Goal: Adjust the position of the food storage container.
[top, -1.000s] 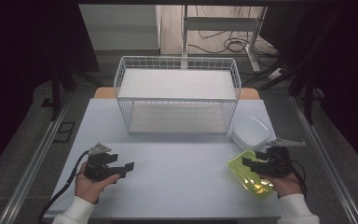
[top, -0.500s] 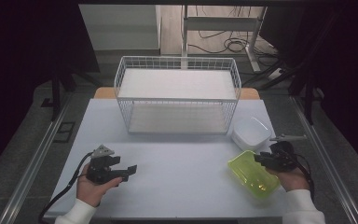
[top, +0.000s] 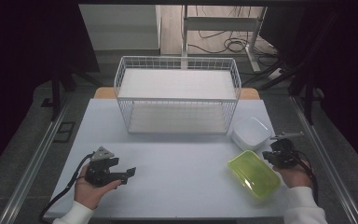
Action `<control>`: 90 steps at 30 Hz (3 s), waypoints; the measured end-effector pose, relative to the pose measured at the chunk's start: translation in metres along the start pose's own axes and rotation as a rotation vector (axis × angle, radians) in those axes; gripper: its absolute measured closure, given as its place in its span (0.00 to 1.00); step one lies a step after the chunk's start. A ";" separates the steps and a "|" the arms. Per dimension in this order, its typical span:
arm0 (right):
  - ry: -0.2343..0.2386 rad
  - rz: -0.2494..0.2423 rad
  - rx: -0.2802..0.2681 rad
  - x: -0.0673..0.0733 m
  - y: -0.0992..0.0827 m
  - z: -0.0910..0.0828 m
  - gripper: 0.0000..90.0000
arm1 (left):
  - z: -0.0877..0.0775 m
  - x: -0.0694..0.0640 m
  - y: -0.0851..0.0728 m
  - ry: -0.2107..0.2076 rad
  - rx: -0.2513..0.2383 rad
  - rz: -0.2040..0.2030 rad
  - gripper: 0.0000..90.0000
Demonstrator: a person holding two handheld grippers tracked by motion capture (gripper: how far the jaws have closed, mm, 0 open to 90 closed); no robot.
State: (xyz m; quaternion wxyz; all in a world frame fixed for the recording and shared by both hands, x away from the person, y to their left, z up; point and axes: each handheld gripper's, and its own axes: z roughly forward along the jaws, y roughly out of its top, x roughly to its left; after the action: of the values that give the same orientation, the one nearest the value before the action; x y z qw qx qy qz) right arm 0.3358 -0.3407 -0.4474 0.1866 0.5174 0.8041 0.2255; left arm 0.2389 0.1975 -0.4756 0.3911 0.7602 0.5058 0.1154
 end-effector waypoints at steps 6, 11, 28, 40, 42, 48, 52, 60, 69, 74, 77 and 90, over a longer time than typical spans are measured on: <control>0.003 0.004 0.008 -0.002 0.000 0.005 0.99 | -0.002 0.000 -0.001 0.006 -0.006 -0.002 0.23; 0.005 -0.007 0.004 -0.001 0.001 0.004 0.99 | -0.004 -0.002 -0.002 0.005 -0.008 -0.003 0.23; 0.022 -0.110 0.046 0.026 0.005 0.015 0.99 | 0.001 -0.001 -0.001 0.003 0.004 -0.002 0.23; 0.049 -0.184 0.041 0.056 0.011 0.020 0.99 | 0.003 0.001 0.000 0.004 0.007 -0.004 0.23; 0.034 -0.154 0.018 0.051 0.008 0.012 0.99 | 0.002 0.001 0.000 0.003 0.004 -0.012 0.23; -0.033 -0.012 -0.001 0.028 -0.031 -0.026 0.99 | 0.003 0.000 0.001 -0.004 -0.003 -0.027 0.23; -0.066 0.034 0.024 0.024 -0.054 -0.031 0.99 | 0.004 0.001 0.002 -0.005 -0.006 -0.039 0.24; -0.085 0.084 0.040 0.023 -0.068 -0.036 0.99 | 0.008 0.000 0.003 -0.008 0.002 -0.043 0.24; -0.064 0.084 0.106 0.028 -0.072 -0.027 0.99 | 0.009 0.000 0.003 -0.009 0.005 -0.044 0.24; -0.037 0.060 0.104 0.038 -0.065 -0.022 0.99 | 0.011 -0.001 0.003 -0.013 0.011 -0.046 0.24; -0.035 0.052 0.101 0.041 -0.062 -0.019 0.99 | 0.011 -0.001 0.003 -0.009 0.010 -0.045 0.24; 0.005 -0.014 0.077 0.067 -0.039 -0.007 0.99 | 0.010 0.001 0.004 0.013 0.009 -0.056 0.24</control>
State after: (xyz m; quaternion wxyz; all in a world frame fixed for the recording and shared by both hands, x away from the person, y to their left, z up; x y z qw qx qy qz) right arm 0.2763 -0.2947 -0.4683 0.1660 0.5180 0.8162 0.1945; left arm 0.2477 0.1928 -0.4800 0.3875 0.7469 0.5297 0.1071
